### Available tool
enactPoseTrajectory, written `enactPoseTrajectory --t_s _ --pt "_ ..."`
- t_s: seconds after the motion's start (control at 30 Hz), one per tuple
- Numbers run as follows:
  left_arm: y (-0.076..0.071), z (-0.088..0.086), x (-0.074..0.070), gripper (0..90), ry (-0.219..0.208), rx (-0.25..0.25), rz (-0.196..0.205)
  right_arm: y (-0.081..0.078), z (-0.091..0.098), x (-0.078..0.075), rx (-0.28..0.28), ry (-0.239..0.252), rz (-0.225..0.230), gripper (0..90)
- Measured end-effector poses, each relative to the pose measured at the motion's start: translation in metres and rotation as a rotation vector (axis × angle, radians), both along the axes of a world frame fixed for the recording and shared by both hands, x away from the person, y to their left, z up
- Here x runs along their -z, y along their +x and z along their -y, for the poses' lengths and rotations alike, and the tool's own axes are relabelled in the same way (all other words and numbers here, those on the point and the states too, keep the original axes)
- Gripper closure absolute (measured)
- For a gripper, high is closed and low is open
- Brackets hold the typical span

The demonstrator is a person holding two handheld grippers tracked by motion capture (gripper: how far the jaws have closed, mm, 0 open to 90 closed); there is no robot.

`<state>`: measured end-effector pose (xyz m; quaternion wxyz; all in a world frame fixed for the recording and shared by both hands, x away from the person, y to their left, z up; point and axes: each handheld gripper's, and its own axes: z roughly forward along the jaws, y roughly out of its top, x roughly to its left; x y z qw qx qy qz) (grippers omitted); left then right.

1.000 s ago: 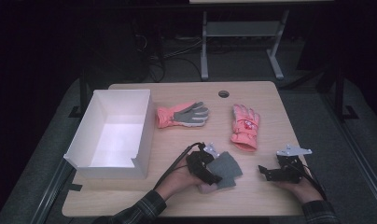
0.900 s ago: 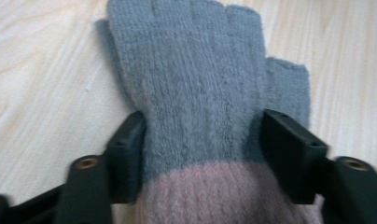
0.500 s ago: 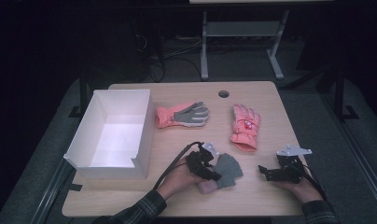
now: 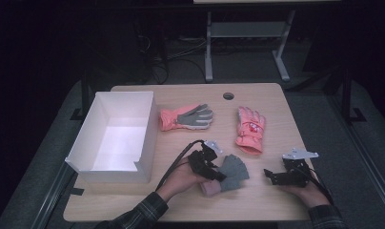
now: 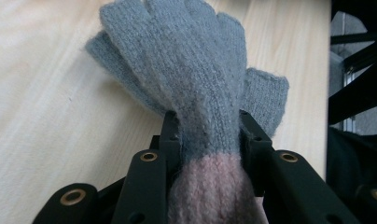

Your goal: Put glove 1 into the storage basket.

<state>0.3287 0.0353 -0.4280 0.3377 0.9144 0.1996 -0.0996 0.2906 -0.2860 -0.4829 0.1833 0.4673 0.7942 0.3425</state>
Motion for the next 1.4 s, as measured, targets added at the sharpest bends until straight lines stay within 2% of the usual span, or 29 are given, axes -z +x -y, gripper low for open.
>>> enactPoseTrajectory --t_s 0.23,0.57,0.67,0.77,1.03,1.4 --pt "0.005 -0.014 -0.024 67.9 -0.012 -0.028 0.031 0.0 0.0 0.0 0.0 0.0 0.0 7.8" --pt "0.014 -0.043 -0.068 67.9 -0.029 -0.06 0.076 0.0 0.0 0.0 -0.001 -0.001 0.0 7.8" --pt "0.016 -0.05 -0.075 67.9 -0.039 -0.076 0.085 0.0 0.0 0.0 -0.001 0.0 0.0 7.7" --pt "0.02 -0.067 -0.09 68.0 -0.058 -0.117 0.1 0.0 0.0 0.0 0.0 -0.001 -0.001 7.5" --pt "0.026 -0.101 -0.11 68.0 -0.086 -0.18 0.126 0.0 0.0 0.0 0.0 -0.001 -0.001 7.5" --pt "0.029 -0.155 -0.133 67.9 -0.106 -0.319 0.176 0.0 0.0 0.0 0.0 -0.001 -0.001 7.5"
